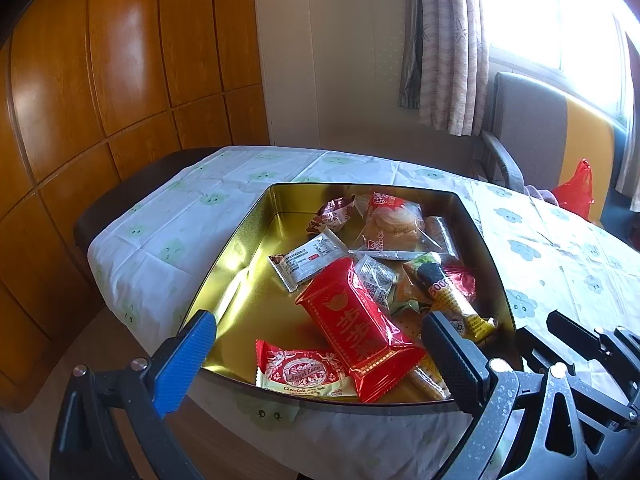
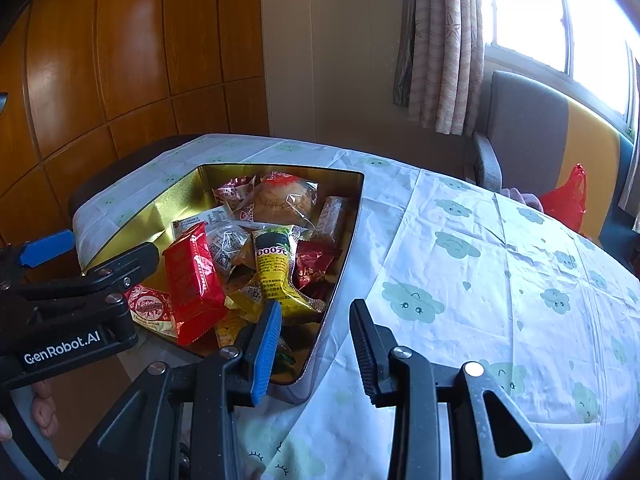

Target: Organize snacks

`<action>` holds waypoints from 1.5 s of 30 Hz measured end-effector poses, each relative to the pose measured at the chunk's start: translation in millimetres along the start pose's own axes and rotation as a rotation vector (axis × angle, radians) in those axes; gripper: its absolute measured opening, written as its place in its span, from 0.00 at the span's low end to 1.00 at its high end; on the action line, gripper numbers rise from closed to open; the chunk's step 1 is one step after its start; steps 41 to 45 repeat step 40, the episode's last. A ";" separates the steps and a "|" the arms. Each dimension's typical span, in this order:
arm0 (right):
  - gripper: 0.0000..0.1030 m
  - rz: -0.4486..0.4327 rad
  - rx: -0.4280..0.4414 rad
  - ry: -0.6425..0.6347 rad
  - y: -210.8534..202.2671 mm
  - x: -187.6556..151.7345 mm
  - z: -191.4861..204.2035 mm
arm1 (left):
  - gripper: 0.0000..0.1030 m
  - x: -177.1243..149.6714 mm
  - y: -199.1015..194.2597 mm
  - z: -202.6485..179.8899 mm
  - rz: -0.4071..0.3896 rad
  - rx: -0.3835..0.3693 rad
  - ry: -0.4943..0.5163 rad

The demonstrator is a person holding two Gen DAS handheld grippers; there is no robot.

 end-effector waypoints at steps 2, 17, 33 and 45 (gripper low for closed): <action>0.35 0.000 0.000 0.001 0.0 0.0 0.0 | 1.00 -0.5 0.1 0.5 0.002 0.000 0.000; 0.35 0.003 0.002 -0.008 0.0 -2.3 1.4 | 1.00 -2.0 0.7 1.9 0.009 0.003 -0.007; 0.35 -0.002 0.001 -0.012 -0.7 -2.8 1.5 | 1.00 -4.7 2.5 0.7 0.021 0.000 -0.006; 0.35 -0.015 0.005 0.001 -5.0 -0.6 -2.9 | 0.98 -5.3 3.9 4.6 0.022 0.000 -0.025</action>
Point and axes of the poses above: each gripper's, at about its wrist camera, not at the fingertips, and y roughly the way its jaws point, z to its left, x to its top, the point moved 10 cm from there along y, roughly the way its jaws point, and after that the axes turned 7 degrees about -x, right-handed, at the moved point
